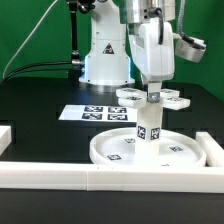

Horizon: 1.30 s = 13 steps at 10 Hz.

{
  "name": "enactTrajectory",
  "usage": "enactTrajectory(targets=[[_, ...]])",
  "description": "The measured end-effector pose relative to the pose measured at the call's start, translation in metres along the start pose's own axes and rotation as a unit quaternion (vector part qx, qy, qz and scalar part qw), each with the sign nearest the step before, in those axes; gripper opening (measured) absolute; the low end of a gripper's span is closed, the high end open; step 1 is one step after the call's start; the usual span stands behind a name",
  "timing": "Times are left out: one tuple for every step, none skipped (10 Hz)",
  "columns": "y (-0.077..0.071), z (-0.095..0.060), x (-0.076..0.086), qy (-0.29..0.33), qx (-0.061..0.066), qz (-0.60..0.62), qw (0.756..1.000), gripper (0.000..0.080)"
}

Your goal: Assemble round table

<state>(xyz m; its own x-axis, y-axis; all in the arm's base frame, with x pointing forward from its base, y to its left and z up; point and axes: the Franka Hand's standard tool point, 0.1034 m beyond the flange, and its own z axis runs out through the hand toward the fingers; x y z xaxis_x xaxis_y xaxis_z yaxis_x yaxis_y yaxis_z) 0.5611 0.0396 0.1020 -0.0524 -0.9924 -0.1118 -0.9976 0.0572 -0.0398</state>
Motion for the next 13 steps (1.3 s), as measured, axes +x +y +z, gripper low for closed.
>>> enactTrajectory(targets=[[-0.001,0.000,0.001,-0.005,0.006,0.045,0.999,0.0439],[0.000,0.000,0.003,-0.016,0.016,0.112,0.993,0.0439],[0.000,0.000,0.004,-0.025,0.028,0.176,0.984,0.0439],[0.000,-0.001,0.006,-0.034,0.040,0.229,0.972,0.0439],[0.000,-0.001,0.004,-0.043,0.046,0.272,0.960,0.0439],[0.000,0.000,0.001,-0.050,0.054,0.324,0.943,0.0439],[0.000,0.000,0.001,-0.051,0.057,0.348,0.934,0.0439],[0.000,0.000,0.001,-0.054,0.057,0.355,0.932,0.0439],[0.000,0.000,0.001,-0.056,0.057,0.355,0.931,0.0439],[0.000,0.000,0.000,-0.056,0.057,0.347,0.934,0.0541],[0.000,0.000,0.000,-0.056,0.057,0.343,0.936,0.0616],[0.000,-0.009,-0.001,-0.062,0.053,0.326,0.942,0.0639],[-0.001,-0.023,-0.003,-0.071,0.059,0.322,0.942,0.0639]])
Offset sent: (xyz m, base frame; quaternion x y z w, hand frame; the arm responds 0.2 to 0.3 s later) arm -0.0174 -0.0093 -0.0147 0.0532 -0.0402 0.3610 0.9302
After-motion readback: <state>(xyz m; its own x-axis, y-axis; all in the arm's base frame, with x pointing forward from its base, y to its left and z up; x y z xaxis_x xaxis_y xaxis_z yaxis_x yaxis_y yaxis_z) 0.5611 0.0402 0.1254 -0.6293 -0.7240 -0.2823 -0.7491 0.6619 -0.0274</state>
